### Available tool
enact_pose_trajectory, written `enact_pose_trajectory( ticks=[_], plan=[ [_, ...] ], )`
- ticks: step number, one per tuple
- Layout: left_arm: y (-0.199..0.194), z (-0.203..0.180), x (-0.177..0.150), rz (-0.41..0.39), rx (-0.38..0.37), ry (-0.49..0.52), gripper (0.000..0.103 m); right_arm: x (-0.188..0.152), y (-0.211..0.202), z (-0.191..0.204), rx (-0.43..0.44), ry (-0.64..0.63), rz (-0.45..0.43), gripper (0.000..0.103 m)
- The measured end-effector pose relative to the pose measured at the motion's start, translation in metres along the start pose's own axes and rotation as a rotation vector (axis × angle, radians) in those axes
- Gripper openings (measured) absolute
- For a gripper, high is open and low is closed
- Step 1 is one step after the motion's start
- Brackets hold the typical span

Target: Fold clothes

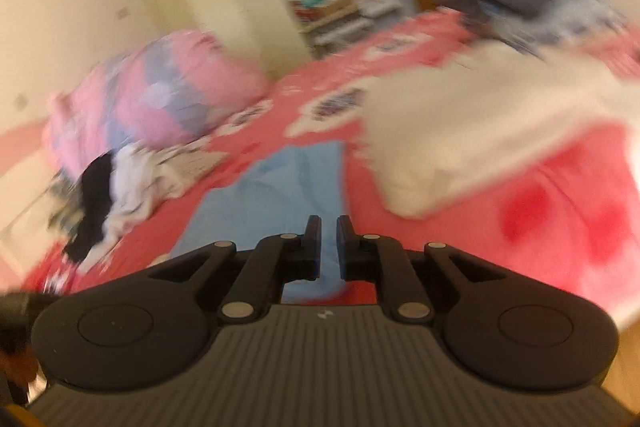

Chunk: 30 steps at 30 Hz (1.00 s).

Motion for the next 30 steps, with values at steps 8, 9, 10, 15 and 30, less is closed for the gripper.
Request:
enact_pose_trajectory(
  ticks=[8, 9, 10, 15, 30],
  plan=[
    [0.055, 0.001, -0.012, 0.045, -0.02, -0.026, 0.029, 0.008, 0.08, -0.012, -0.129, -0.087, 0.21, 0.0],
    [0.055, 0.003, -0.014, 0.041, -0.028, -0.028, 0.029, 0.017, 0.078, -0.01, -0.116, -0.091, 0.197, 0.003],
    [0.055, 0.004, -0.015, 0.038, -0.036, -0.032, 0.029, 0.028, 0.076, -0.004, -0.112, -0.113, 0.177, 0.007],
    [0.055, 0.014, -0.014, 0.045, -0.078, -0.05, 0.031, 0.08, 0.125, 0.013, -0.028, -0.158, 0.183, 0.016],
    [0.052, 0.021, -0.023, 0.03, -0.11, -0.05, 0.036, 0.115, 0.25, 0.024, -0.017, -0.21, 0.349, 0.02]
  ],
)
Point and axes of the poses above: each gripper's, at about its wrist camera, not at the fingertips, and y roughly the way its jaws point, z to its left, x to its top, the point moved 1 cm from there along y, roughly the way its jaws point, and after that the axes turned 5 degrees about z, right-handed, at the moved point
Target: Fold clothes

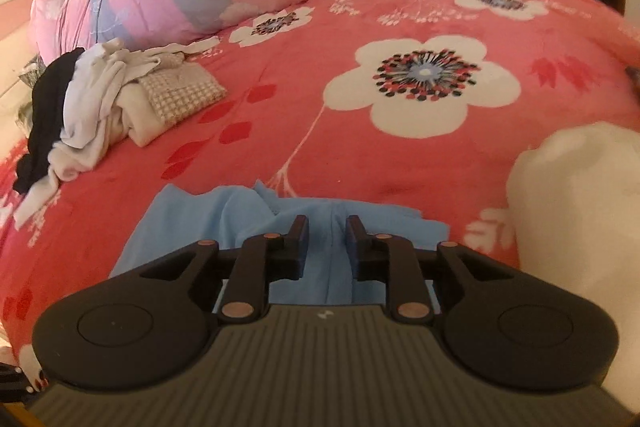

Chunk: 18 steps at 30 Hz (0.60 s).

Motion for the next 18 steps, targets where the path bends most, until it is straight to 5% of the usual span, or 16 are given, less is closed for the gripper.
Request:
enact_pose_trajectory(
  ticks=[2, 4, 10, 18],
  plan=[
    [0.0, 0.001, 0.0, -0.003, -0.003, 0.003, 0.036, 0.0, 0.006, -0.003, 0.014, 0.003, 0.028, 0.018],
    [0.0, 0.001, -0.001, -0.007, -0.003, 0.006, 0.036, -0.001, 0.007, -0.006, 0.044, 0.022, 0.032, 0.002],
    [0.001, 0.0, -0.001, -0.013, 0.008, 0.017, 0.036, -0.002, -0.018, 0.002, -0.031, -0.017, -0.119, 0.002],
    [0.002, -0.001, -0.001, -0.015, 0.012, 0.021, 0.036, -0.007, 0.02, -0.024, -0.153, -0.03, -0.111, 0.003]
  ],
)
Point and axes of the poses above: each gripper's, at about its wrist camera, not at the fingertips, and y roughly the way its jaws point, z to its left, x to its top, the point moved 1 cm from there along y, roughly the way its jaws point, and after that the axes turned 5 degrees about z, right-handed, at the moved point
